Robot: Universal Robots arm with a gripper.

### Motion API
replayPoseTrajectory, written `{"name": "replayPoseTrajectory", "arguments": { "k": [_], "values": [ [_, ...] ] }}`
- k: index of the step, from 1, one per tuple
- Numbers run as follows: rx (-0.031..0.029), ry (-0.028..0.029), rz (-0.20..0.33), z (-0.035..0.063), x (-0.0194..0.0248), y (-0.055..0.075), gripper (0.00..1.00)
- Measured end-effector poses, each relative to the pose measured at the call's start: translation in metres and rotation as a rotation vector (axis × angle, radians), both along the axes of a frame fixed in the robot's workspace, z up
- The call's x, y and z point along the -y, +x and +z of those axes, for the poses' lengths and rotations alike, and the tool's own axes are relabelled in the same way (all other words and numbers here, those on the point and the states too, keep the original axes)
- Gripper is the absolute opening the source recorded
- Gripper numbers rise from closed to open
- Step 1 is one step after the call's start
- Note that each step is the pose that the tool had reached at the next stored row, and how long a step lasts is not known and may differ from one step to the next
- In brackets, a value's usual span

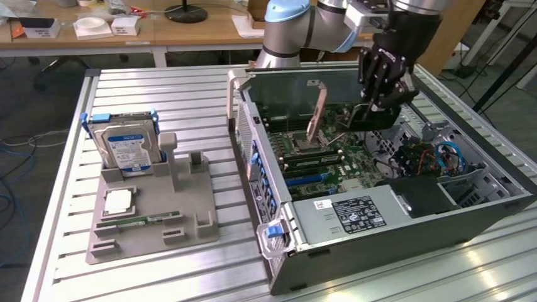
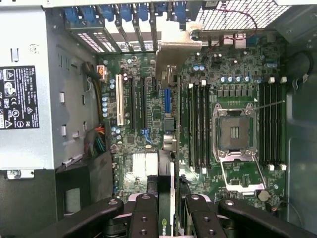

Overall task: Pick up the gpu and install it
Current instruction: 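Insert the gpu into the slot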

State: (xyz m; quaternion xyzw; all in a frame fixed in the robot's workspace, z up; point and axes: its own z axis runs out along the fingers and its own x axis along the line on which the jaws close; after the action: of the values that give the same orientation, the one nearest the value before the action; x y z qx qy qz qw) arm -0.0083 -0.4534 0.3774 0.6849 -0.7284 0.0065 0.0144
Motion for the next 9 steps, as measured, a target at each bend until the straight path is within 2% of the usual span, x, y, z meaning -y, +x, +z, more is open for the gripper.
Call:
{"name": "replayPoseTrajectory", "arguments": {
  "k": [9],
  "values": [
    [0.0077,-0.0007,0.0,-0.0088,0.0,-0.003,0.26]
  ]
}}
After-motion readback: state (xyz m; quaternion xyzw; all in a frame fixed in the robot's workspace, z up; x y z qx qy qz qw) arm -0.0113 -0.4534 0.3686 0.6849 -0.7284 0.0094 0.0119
